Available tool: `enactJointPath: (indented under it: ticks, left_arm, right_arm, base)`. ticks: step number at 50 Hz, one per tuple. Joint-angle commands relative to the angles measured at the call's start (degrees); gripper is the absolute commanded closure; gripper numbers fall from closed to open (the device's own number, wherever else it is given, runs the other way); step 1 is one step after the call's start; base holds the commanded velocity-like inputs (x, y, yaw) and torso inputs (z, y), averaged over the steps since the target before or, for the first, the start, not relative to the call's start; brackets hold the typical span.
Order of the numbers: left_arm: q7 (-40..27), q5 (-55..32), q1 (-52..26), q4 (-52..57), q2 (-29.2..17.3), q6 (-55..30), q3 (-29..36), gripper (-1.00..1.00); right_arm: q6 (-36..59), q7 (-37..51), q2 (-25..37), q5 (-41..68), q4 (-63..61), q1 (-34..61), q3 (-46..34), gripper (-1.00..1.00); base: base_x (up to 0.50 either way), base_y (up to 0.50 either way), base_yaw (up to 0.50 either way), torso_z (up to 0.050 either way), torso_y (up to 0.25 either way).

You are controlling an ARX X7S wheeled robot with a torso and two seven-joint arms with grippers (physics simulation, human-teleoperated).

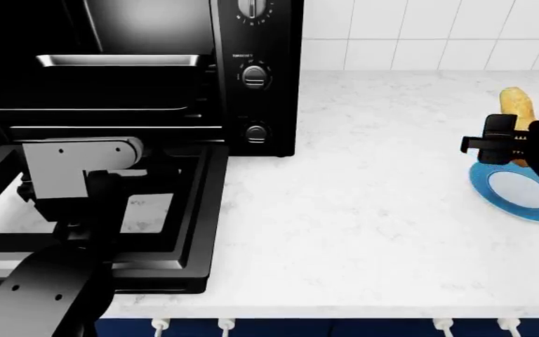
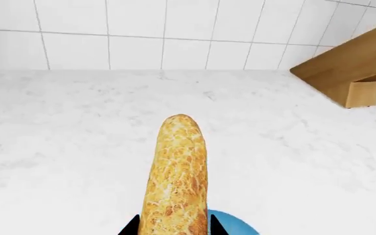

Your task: Place the baguette on the tray of the toaster oven.

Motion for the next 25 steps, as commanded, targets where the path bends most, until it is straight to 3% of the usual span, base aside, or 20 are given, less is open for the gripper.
enactJointPath:
  ticks: [1,25]
  left_arm:
    - [1.76,-0.91,2.41,-1.07,0.83,-1.93,-1.15,-1.0]
    - [1.23,-1.47,2.89,-1.15,0.16,-1.52,-1.14,-1.0]
  right_arm:
    - [3.5,-1.4,-4.26,4.98,-6.36,3.37,0.09,1.0]
    - [2.21,28.1,-4.93,48.56,-9.59,8.83,-2.91,1.0]
  base:
    - [0.0,0.0,0.0,0.0,0.0]
    - [0.0,0.0,0.0,-0.002,0.0]
